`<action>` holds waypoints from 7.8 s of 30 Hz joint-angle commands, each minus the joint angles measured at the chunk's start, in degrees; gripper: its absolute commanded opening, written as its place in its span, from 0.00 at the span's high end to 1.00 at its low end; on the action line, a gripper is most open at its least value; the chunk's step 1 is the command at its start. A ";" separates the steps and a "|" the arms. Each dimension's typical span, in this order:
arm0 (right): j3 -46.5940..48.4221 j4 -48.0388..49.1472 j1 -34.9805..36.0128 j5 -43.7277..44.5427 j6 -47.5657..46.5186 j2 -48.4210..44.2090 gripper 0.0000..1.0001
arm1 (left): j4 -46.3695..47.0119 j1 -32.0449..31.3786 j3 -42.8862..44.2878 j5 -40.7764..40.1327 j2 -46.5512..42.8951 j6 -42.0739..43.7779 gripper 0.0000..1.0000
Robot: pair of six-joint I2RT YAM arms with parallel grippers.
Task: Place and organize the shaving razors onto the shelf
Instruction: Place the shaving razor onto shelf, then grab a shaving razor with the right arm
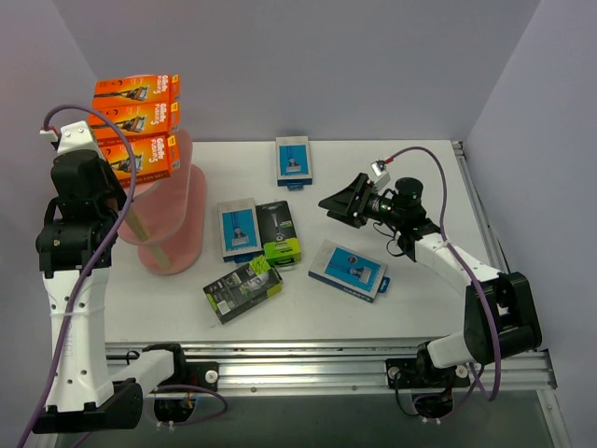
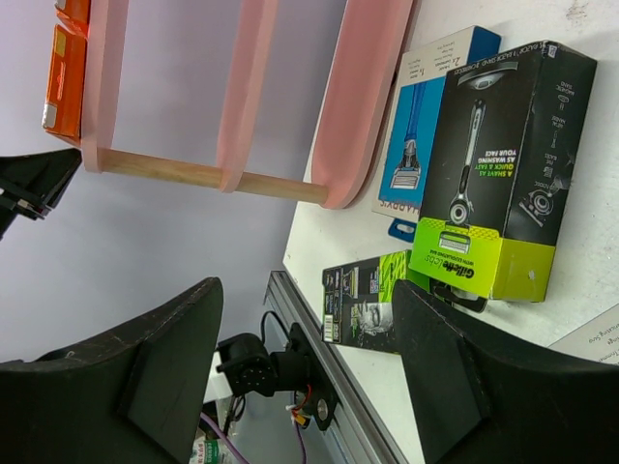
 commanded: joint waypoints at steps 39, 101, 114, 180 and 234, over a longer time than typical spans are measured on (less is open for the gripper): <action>0.91 4.45 -1.07 -2.12 -0.43 2.20 0.34 | 5.62 0.96 0.78 0.50 3.44 0.11 0.74; 0.73 4.54 -2.22 -2.29 -0.52 2.81 0.34 | 7.38 0.96 -3.26 16.07 1.68 -5.87 0.73; 0.73 4.62 -2.31 -2.29 -0.34 2.90 0.34 | 7.64 0.96 -2.74 15.19 1.33 -4.90 0.73; -8.23 13.76 26.87 34.71 12.66 17.84 0.55 | 21.80 -22.50 -38.07 20.81 -24.86 -5.78 0.00; 0.03 9.99 26.26 40.07 13.63 20.40 1.00 | 21.09 -25.14 -38.42 18.17 -26.36 -5.25 0.00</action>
